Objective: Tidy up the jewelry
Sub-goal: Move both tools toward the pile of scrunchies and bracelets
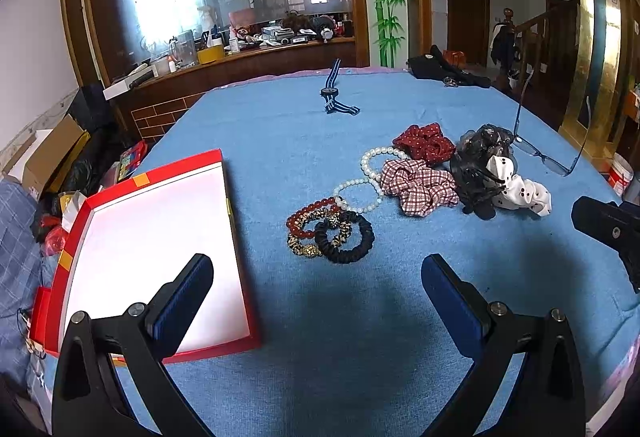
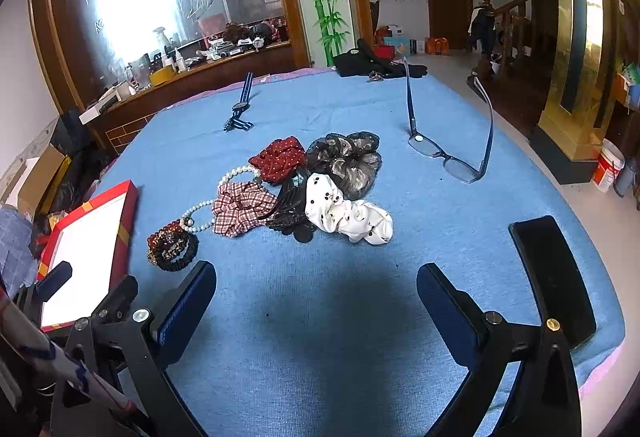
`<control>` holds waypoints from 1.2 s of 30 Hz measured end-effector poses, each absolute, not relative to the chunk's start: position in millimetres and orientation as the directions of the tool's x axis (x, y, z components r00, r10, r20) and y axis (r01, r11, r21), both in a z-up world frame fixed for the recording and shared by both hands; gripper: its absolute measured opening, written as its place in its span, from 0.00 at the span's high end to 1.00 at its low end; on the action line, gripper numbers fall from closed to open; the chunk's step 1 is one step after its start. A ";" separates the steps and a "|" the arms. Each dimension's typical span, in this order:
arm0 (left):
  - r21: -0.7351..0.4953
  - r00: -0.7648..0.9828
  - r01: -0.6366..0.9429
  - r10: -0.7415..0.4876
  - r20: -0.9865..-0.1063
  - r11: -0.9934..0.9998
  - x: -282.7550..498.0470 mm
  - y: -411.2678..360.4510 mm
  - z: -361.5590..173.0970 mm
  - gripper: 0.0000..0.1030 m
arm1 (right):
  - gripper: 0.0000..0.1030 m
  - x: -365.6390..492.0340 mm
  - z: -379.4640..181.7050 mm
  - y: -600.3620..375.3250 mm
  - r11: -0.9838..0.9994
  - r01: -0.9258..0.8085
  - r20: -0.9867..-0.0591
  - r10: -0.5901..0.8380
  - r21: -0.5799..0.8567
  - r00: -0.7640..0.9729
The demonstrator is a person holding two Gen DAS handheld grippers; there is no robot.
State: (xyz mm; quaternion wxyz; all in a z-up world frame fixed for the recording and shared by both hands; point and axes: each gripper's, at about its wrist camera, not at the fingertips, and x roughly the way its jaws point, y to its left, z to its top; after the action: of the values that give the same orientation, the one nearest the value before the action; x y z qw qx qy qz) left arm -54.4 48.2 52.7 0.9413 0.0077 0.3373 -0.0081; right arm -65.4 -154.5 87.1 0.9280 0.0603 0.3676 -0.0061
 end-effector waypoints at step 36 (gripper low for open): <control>0.009 0.733 0.008 0.000 -0.681 1.000 -43.3 63.1 40.8 0.00 | 0.03 -54.4 76.8 -156.4 0.992 0.054 -0.713 0.044 0.115 0.700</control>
State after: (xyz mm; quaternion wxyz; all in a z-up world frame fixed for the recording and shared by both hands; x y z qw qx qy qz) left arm -43.3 63.1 40.8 0.9307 0.0055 0.3657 -0.0019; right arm -54.4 -156.4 76.8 0.9197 0.0635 0.3874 -0.0027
